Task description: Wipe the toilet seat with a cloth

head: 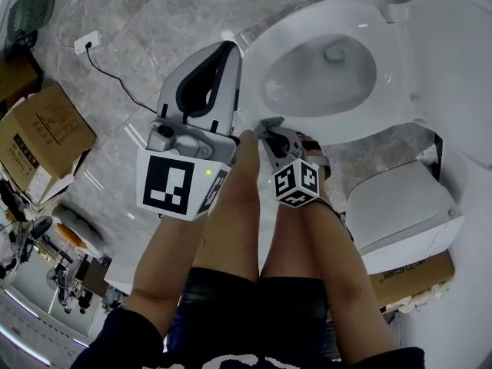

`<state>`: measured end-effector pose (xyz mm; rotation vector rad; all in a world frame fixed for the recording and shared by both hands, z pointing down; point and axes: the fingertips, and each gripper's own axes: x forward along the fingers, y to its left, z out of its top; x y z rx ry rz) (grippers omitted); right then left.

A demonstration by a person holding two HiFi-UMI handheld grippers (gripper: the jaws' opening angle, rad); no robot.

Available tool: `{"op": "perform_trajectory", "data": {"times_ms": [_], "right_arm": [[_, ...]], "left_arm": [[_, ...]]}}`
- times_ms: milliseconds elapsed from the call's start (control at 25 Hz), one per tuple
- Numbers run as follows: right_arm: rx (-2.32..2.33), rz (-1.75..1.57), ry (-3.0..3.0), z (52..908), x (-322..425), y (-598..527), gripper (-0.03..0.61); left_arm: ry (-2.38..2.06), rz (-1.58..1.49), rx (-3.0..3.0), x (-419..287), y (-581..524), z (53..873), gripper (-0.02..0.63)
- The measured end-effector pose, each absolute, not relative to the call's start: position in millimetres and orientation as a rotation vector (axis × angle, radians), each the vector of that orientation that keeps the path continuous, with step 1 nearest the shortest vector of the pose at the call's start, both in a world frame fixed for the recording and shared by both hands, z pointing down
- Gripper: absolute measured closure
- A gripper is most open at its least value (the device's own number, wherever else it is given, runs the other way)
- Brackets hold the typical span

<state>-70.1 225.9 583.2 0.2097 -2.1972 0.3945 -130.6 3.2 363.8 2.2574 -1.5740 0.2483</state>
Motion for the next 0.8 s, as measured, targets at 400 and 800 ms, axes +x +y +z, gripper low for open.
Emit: {"op": "perform_trajectory", "data": {"times_ms": [400,800], "right_arm": [[0.128,0.311,-2.014,587,42,250,0.522],[0.139,0.317,-2.086,585,-14,238,0.522]], "left_arm": [[-1.588,0.232,2.236,-143,6,361,0.595],[-1.611,0.253,2.232,-153,7,363,0.595]]}}
